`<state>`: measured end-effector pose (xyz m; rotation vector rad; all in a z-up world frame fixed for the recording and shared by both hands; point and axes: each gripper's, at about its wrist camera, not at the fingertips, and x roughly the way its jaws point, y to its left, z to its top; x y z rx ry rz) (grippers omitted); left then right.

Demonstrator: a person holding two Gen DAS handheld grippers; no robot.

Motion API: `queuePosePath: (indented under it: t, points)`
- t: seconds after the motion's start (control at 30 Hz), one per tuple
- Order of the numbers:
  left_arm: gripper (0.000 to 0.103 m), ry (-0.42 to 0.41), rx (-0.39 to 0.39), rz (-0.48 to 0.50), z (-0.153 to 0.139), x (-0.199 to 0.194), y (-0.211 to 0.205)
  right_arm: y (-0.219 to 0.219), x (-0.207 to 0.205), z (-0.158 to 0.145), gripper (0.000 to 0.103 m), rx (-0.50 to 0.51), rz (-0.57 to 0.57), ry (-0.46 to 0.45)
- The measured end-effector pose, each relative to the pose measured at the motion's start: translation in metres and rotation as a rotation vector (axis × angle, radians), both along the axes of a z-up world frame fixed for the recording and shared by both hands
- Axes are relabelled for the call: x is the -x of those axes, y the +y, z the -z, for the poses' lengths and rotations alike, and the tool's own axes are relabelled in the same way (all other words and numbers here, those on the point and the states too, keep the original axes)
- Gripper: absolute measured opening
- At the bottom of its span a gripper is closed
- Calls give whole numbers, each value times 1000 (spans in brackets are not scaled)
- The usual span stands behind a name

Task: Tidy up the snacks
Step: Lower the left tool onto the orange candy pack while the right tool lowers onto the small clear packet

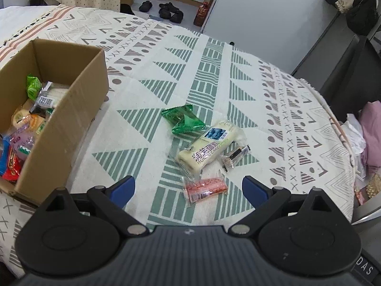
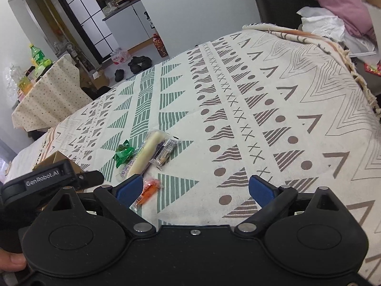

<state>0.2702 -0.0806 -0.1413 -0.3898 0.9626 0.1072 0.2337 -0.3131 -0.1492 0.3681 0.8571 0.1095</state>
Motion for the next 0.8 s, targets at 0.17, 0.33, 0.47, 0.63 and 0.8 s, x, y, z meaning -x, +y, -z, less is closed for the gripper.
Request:
queuePosePath:
  t: [0.17,0.33,0.47,0.63,0.8]
  points:
    - [97,13,-21,-3,11,-7,-10,-9,-8,13,95,-37,-12,4]
    - [97,57,-24,-15,30,-15,-20,-15,-14,27,94,-60,-22,17]
    - [97,77,-48,-19,40,-20,-25,-19,-21,39,93,-80,-30,36]
    - [97,80,-57,-33,50,-30,-29,-24,-33,52,91,-109,-28,61]
    - [96,87,-74,-34,59,-39,-33,-26,-46,65,90,-124,-25,85]
